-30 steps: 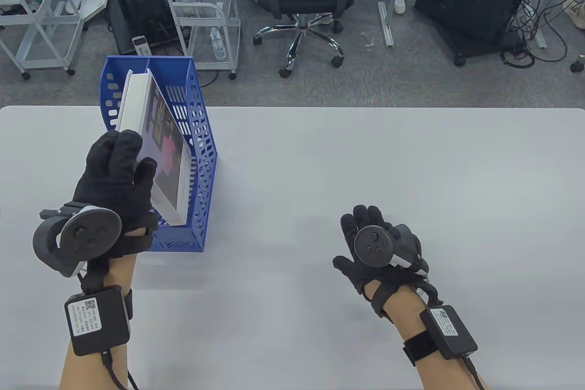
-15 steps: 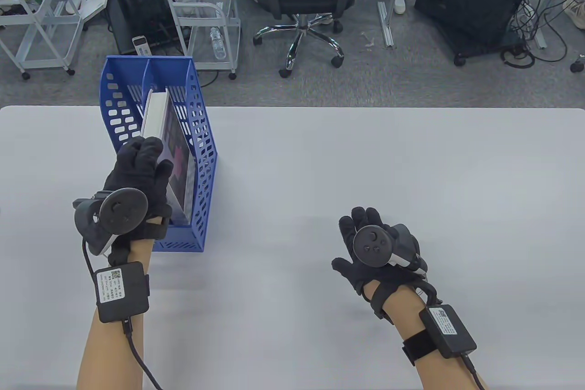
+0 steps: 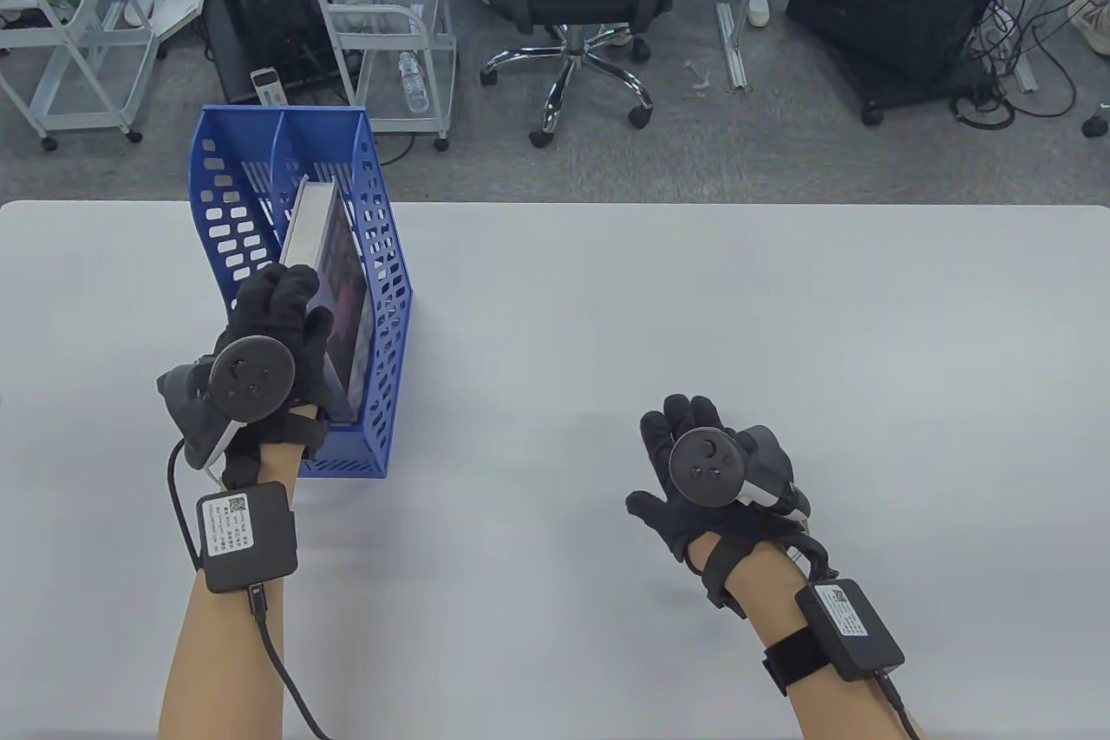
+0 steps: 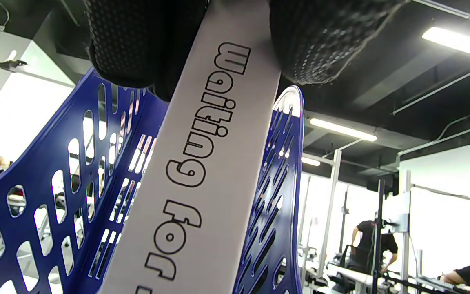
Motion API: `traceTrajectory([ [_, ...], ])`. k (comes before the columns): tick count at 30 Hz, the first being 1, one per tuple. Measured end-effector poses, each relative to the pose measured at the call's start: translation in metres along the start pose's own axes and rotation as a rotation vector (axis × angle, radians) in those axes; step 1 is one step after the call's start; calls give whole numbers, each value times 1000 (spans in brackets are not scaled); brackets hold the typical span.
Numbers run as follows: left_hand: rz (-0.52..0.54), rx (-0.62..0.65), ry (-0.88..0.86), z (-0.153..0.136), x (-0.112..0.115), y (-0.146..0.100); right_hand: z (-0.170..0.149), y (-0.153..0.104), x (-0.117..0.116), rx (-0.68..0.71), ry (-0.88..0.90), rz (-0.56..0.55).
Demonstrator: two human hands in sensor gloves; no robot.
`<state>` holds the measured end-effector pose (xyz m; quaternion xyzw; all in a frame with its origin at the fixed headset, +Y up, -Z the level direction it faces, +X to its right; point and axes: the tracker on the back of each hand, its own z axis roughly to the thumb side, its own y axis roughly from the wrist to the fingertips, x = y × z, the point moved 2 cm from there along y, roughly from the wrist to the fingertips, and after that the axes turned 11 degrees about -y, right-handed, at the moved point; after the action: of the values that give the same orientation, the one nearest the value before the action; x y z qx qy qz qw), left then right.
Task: Insert the book into the document holder
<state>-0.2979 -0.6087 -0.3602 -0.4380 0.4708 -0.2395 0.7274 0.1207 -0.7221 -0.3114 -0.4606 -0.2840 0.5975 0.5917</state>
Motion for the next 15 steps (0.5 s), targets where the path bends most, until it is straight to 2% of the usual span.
traceTrajectory([
  [8, -69, -17, 90, 8, -3, -2, -2, -2, 7, 4, 26, -25],
  [12, -12, -8, 102, 24, -25, -5, -2, -1, 8, 6, 31, -27],
  [15, 9, -7, 90, 49, -45, -7, -2, -1, 9, 6, 43, -27],
])
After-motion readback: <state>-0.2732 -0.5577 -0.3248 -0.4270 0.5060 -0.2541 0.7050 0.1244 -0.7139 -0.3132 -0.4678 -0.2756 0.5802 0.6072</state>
